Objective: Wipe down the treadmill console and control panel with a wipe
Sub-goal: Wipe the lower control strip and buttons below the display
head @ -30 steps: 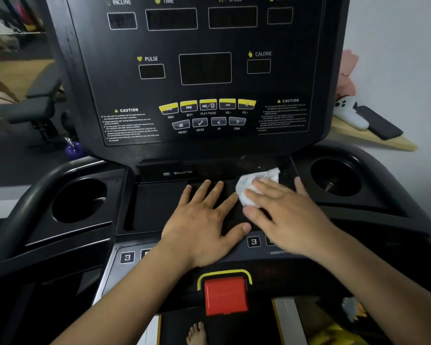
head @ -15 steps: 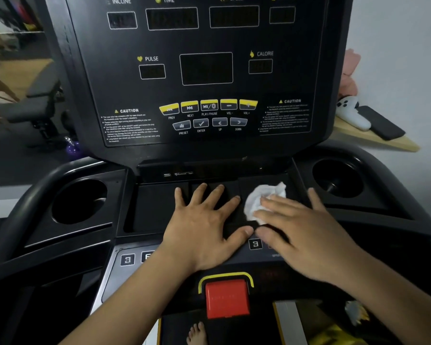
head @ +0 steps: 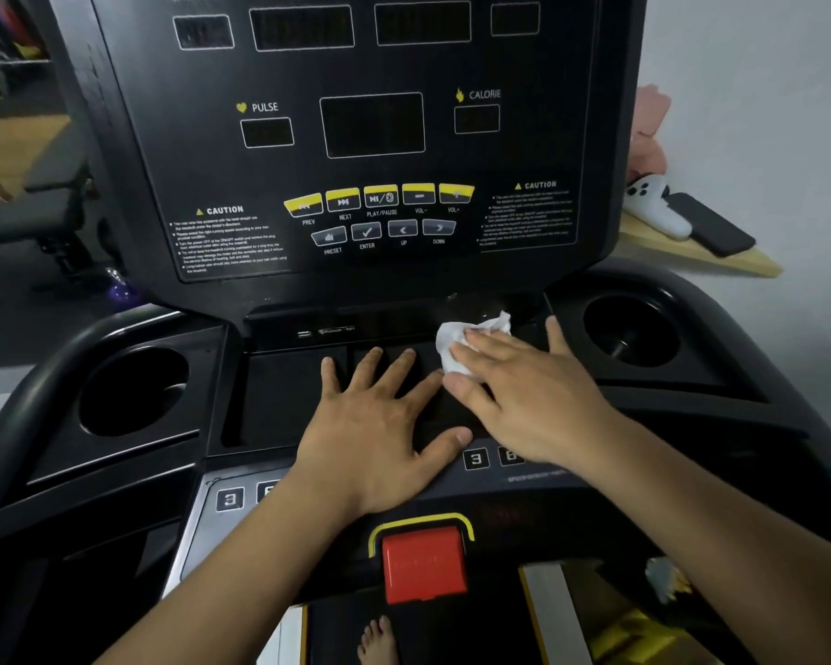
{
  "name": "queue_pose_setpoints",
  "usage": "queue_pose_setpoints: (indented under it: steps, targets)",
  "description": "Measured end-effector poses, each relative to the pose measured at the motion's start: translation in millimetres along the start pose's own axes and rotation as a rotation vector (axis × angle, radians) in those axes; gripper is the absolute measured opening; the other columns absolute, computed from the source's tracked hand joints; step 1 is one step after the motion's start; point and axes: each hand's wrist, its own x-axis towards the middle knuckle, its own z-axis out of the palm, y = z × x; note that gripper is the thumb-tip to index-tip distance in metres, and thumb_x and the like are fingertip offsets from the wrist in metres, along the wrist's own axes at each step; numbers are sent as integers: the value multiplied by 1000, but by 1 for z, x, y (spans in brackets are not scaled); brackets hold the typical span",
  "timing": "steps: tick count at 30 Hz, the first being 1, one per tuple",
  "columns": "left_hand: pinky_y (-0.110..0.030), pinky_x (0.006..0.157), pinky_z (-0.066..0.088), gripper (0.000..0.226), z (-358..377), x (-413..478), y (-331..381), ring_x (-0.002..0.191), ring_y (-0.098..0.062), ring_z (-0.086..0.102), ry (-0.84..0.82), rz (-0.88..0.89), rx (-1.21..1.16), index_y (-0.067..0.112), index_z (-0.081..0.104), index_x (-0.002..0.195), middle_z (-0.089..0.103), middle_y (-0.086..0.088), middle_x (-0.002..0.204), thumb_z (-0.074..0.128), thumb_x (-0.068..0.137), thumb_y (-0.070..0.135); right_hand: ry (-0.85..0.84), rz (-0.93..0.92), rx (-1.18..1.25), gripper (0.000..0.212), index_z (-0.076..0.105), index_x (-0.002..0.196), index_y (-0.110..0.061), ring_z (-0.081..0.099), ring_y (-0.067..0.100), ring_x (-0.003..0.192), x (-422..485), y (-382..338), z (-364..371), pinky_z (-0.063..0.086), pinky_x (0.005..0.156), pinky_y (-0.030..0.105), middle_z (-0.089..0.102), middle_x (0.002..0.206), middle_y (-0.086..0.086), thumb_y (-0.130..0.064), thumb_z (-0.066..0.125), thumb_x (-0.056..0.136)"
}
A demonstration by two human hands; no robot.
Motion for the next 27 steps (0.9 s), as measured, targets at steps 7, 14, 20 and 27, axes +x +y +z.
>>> queue_pose_setpoints:
  steps: [7,14,20,27]
  targets:
    - [-65,118,3,86,0,1,0,152,-26,4,-11,-11,-15,45,11,153,12,5,166,-2,77,84,-12,2,-9,78,13,151,-44,0,7,149,-19,16,5,-5,118,58,4,163,-11,-76,-3,82]
    - [-65,117,4,85,-1,1,0,152,-27,5,-7,-10,-6,44,13,154,13,5,165,2,79,83,-33,-116,-19,90,26,149,-43,3,4,148,-34,21,1,-2,120,51,13,162,-13,-82,-11,77]
    - [-65,118,4,85,-1,1,1,152,-27,6,-9,-12,-15,44,14,153,14,5,165,2,78,83,-8,-34,-37,93,29,147,-43,11,5,147,-23,25,-8,-2,118,57,19,161,-13,-81,-14,74]
    - [-64,118,4,84,-2,1,0,152,-26,7,-9,-9,-25,45,11,153,15,5,165,2,79,83,-46,-24,-15,74,10,151,-44,-2,4,148,-5,7,0,-10,114,62,3,163,-15,-71,-1,84]
